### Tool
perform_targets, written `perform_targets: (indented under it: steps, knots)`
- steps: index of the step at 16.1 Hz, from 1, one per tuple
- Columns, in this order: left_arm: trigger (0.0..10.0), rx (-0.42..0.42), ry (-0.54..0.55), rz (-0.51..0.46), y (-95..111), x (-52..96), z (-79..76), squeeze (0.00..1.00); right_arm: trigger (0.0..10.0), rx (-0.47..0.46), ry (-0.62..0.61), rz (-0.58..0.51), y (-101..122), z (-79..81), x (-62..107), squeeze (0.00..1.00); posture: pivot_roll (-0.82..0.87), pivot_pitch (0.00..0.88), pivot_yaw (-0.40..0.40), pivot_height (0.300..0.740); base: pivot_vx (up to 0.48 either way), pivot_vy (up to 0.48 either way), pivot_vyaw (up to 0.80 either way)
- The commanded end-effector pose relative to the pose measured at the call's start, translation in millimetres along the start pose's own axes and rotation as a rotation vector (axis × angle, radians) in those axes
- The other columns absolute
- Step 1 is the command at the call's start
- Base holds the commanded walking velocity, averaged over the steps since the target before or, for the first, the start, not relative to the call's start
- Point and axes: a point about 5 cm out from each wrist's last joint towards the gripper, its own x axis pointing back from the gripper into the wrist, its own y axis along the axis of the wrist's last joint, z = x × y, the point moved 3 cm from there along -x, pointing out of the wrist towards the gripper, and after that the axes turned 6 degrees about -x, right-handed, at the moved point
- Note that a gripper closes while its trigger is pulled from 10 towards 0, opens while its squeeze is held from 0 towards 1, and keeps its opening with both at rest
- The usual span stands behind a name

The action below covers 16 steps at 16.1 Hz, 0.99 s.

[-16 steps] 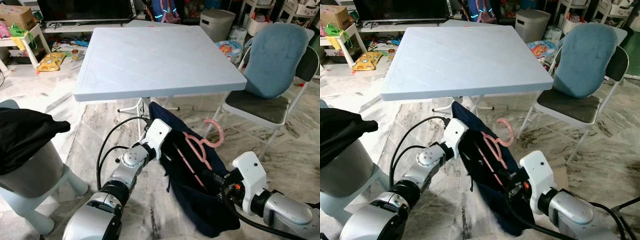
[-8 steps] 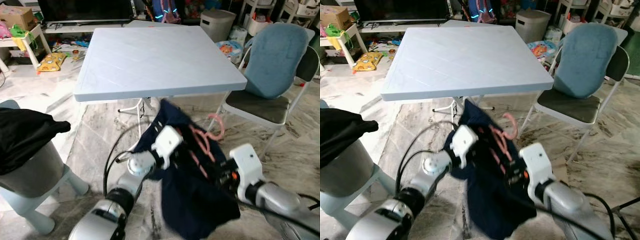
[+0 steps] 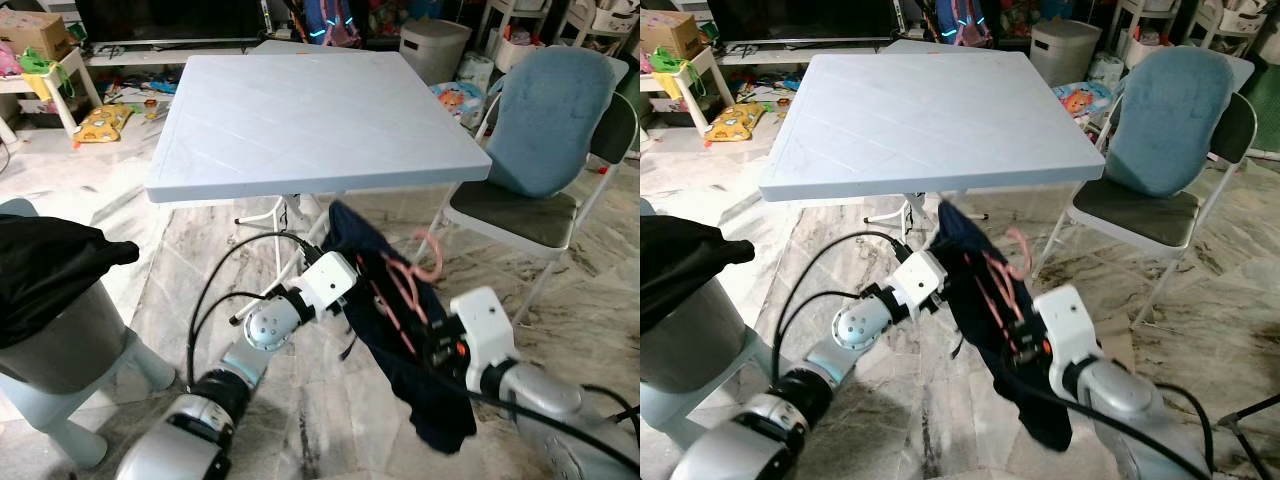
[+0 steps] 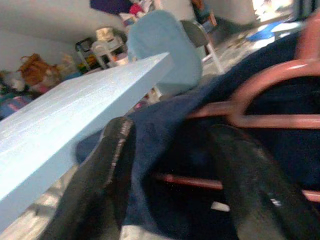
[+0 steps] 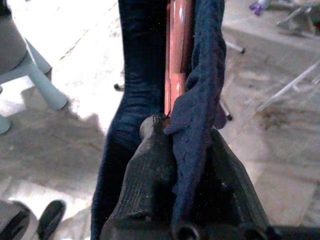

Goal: Hang hanger

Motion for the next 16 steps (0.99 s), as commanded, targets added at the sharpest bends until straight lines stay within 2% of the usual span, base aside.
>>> perform_targets:
  steps: [1, 5, 7, 11, 13, 14, 15, 16]
  knots:
    - [10.0, -0.041, -0.03, 0.017, -2, -0.8, -3.0, 1.0, 0.0, 0.023, 0.014, -0.042, 9, 1.3, 6.6, 0.0, -0.07, 0.0, -0.012, 0.74, 0.0, 0.0, 0.0]
    - [10.0, -0.08, -0.004, 0.06, -9, -0.6, -1.4, 1.0, 0.0, 0.019, 0.021, -0.027, 1, 0.9, 15.9, 0.0, -0.08, 0.0, -0.004, 0.74, 0.0, 0.0, 0.0]
    - [10.0, -0.1, 0.005, 0.091, -13, -0.3, -1.7, 1.0, 0.0, 0.029, 0.069, -0.037, 4, 7.1, 23.1, 0.0, -0.07, 0.0, -0.004, 0.74, 0.0, 0.0, 0.0]
    - [10.0, -0.092, 0.008, 0.14, -21, 1.3, -3.1, 1.0, 0.0, 0.047, 0.111, -0.041, 3, 9.1, 44.3, 0.0, -0.08, 0.0, -0.004, 0.74, 0.0, 0.0, 0.0]
    - [10.0, -0.116, 0.02, 0.158, -24, 2.1, -0.2, 1.0, 0.0, 0.061, 0.136, -0.027, 0, 8.2, 59.5, 0.0, -0.08, 0.0, -0.003, 0.74, 0.0, 0.0, 0.0]
    - [5.1, -0.124, 0.027, 0.162, -24, 2.6, 2.2, 1.0, 0.0, 0.064, 0.131, -0.016, -2, 5.7, 65.3, 0.0, -0.08, 0.0, -0.003, 0.74, 0.0, 0.0, 0.0]
    - [1.4, -0.093, 0.007, 0.148, -23, 3.1, 2.4, 1.0, 0.0, 0.066, 0.1, 0.008, -7, -0.9, 69.4, 0.0, -0.08, 0.0, 0.0, 0.74, 0.0, 0.0, 0.0]
    - [0.0, -0.06, -0.014, 0.137, -23, 3.2, 1.6, 1.0, 0.0, 0.069, 0.083, 0.025, -11, -5.0, 71.8, 0.0, -0.08, 0.0, 0.0, 0.74, 0.0, 0.0, 0.0]
